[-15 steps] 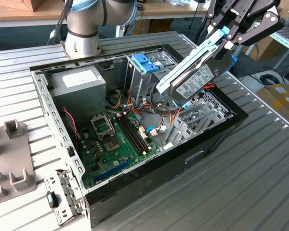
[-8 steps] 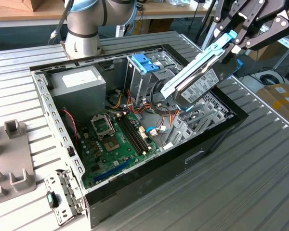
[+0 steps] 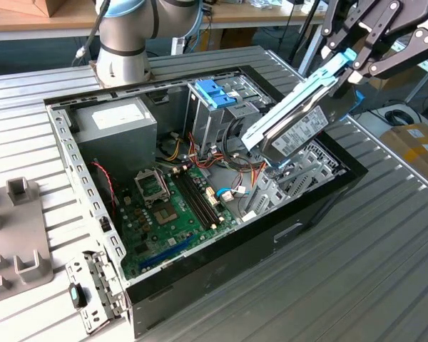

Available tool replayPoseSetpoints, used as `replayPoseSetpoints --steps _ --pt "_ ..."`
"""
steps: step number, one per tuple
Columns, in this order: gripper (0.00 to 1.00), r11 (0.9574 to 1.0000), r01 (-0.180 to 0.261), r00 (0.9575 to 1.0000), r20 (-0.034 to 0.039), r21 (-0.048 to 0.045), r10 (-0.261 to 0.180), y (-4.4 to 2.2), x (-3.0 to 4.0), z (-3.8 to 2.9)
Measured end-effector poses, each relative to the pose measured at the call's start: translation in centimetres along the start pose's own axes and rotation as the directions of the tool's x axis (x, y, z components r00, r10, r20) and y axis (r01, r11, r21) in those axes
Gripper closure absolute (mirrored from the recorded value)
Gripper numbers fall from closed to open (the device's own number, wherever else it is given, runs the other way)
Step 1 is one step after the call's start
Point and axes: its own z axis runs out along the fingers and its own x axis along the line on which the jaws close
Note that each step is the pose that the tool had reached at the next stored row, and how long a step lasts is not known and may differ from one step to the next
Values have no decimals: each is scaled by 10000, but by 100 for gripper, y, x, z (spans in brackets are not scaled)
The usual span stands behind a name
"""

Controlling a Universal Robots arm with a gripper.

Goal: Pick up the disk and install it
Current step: 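Pick up the disk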

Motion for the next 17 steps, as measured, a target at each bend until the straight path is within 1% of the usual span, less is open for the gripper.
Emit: replayPoseSetpoints --steps 2,4,5,6,8,9,10,11,12,14,16,17 --pt "63 9997 10 10000 25 250 -10 0 0 2" --pt "63 9988 18 10000 48 480 -21 0 0 3" --pt "63 9979 24 10000 65 649 -29 0 0 5" --pt "63 9969 29 10000 79 784 -35 0 1 6" --pt "63 9946 37 9999 104 1038 -48 0 0 8" --pt "63 9934 39 9999 115 1147 -53 0 1 9" --pt "63 9913 43 9999 130 1312 -61 -1 1 10" --pt "63 9901 46 9999 140 1406 -66 -1 1 12" --pt "63 9879 49 9999 153 1551 -73 -1 1 13" --pt "63 9846 54 9998 171 1746 -85 -2 1 16" --pt "63 9790 59 9997 199 2037 -102 -3 1 22" --pt "63 9773 61 9997 206 2119 -107 -3 1 23"
